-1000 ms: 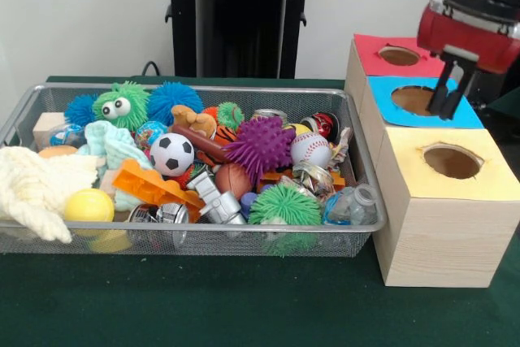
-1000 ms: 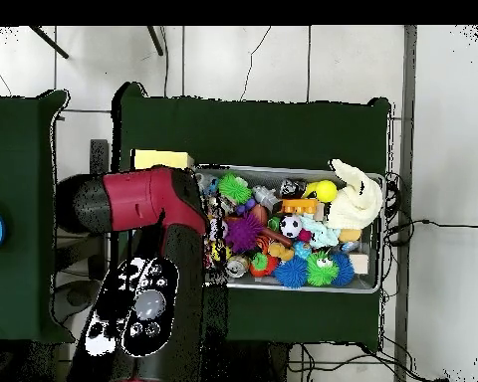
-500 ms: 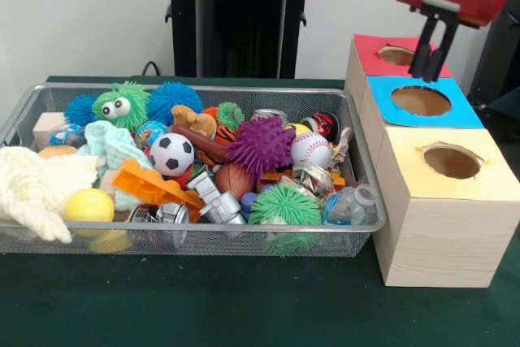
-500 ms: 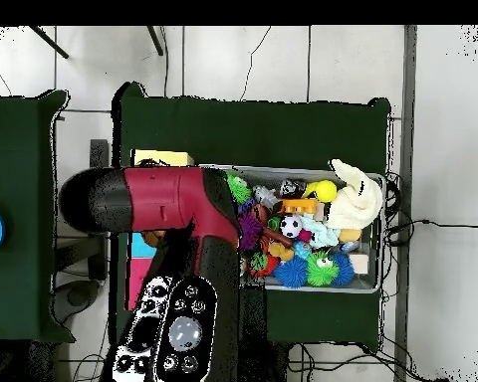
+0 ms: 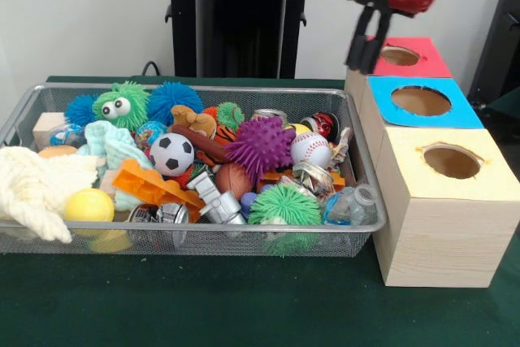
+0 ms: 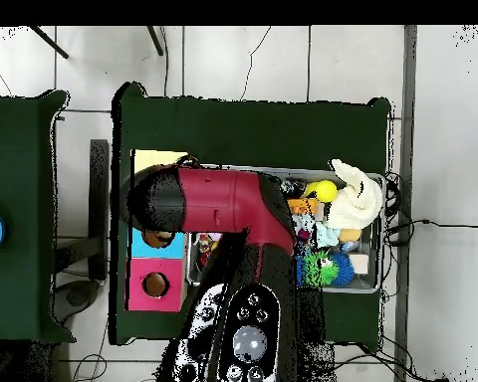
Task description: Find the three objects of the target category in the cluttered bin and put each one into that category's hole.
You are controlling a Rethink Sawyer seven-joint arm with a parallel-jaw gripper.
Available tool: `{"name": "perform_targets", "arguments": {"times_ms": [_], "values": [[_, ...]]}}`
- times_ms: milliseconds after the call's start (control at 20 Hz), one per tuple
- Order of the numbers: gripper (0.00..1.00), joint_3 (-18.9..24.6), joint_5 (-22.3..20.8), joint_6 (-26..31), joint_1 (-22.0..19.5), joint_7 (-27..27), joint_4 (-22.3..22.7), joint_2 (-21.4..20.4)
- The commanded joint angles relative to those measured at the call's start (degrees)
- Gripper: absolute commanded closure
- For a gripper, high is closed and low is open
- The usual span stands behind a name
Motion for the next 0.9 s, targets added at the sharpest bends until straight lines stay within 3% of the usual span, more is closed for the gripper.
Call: {"name": "perform_targets", "arguments": {"times_ms": [50,300,750,900], "values": [[1.0,6.2,-6.4,-6.0,-4.3,-10.0,9.6,-0.8],[1.0,6.9,-10.7,-12.0,-6.2,-9.5,11.3,-2.1],[1.0,7.1,-12.3,-8.9,-7.7,-6.9,13.1,-5.1],[1.0,8.8,-11.7,-7.3,-9.3,-8.6,13.9,-6.0]]}}
